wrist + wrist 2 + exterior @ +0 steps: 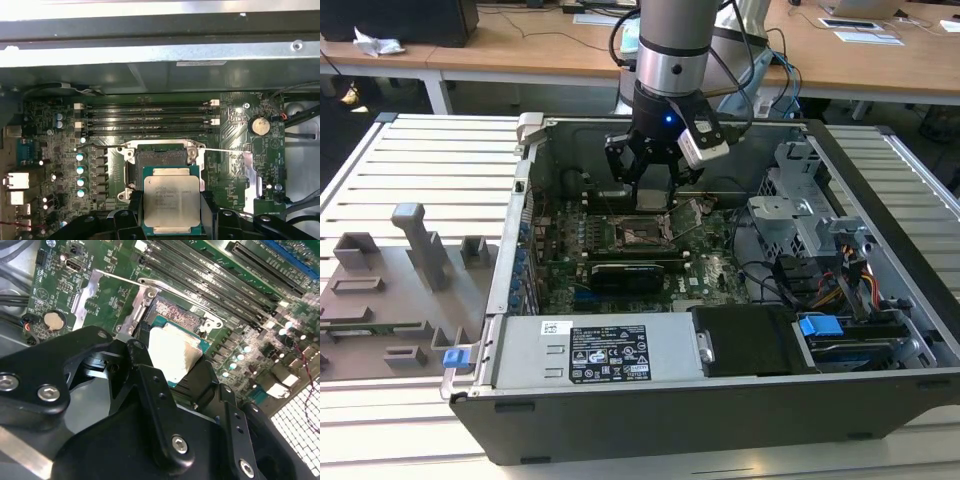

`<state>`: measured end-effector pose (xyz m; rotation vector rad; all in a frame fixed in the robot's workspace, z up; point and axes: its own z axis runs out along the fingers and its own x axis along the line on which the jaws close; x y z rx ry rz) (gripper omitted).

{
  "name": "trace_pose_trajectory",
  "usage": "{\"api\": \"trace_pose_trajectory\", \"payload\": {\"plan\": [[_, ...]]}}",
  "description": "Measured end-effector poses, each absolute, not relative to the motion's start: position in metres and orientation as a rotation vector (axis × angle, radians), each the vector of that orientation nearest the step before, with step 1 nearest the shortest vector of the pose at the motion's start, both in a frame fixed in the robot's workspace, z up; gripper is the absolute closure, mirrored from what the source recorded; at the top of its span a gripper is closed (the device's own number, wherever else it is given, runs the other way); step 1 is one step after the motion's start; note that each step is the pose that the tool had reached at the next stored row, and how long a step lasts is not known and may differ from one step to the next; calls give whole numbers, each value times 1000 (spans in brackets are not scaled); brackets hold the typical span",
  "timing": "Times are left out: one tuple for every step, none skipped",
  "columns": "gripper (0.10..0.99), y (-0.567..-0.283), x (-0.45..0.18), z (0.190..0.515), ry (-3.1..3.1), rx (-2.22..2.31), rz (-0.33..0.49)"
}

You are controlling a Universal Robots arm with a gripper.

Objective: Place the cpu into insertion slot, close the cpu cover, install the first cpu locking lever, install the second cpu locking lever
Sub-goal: 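Place the cpu into insertion slot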

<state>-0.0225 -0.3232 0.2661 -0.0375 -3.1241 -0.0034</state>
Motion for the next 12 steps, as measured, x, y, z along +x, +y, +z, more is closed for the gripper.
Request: {"api": "trace_pose_trajectory", "payload": {"plan": [[545, -323, -22, 264, -3124, -38, -3], [545, -323, -22, 263, -3124, -38, -3], [545, -323, -22, 261, -3124, -38, -3], [545, -323, -22, 260, -3124, -38, -3], [545, -323, -22, 258, -3124, -38, -3], [545, -323, -22, 257, -3124, -38, -3], [545, -323, -22, 255, -3124, -38, -3], [545, -323, -22, 254, -3124, -38, -3], [545, -323, -22, 254, -3124, -38, -3], [545, -323, -22, 254, -3124, -38, -3], [545, -323, -22, 254, -3124, -38, -3], [545, -323, -22, 254, -3124, -38, -3]]}}
